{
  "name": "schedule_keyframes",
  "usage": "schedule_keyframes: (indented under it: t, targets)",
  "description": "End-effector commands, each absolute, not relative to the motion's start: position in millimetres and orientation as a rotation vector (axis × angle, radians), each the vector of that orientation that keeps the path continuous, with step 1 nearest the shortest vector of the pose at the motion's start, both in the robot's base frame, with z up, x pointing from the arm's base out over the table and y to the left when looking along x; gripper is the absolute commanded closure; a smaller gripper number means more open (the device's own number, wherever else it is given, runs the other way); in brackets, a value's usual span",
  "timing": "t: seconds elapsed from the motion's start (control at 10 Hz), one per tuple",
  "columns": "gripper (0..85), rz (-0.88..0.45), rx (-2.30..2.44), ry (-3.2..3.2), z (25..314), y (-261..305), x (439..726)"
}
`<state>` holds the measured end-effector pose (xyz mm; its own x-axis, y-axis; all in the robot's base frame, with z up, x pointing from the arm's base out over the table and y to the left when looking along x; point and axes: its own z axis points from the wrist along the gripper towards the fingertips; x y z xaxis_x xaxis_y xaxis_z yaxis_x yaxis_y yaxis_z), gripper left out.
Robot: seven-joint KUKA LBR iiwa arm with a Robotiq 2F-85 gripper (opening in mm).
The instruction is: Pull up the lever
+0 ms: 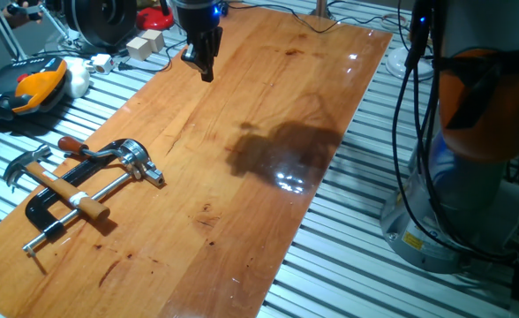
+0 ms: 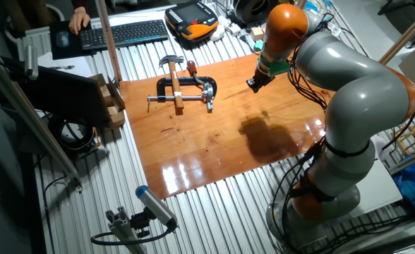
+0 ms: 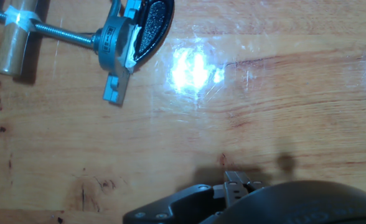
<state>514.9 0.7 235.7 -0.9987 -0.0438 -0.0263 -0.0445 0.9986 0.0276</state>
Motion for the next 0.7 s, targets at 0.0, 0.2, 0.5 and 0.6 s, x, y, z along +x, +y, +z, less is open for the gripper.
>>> schedule_keyframes:
  t: [0.0,0.2,0.5,0.6]
  targets:
    - [85.0,0.038,-0.053,3.114,235.7,0.7,514.9]
    - [85.0,0.041,-0.049,3.129,235.7,0.7,514.9]
    - [85.0,0.050,-0.058,3.123,235.7,0.7,514.9]
    - [85.0,0.047,-0.058,3.120,235.7,0.7,514.9]
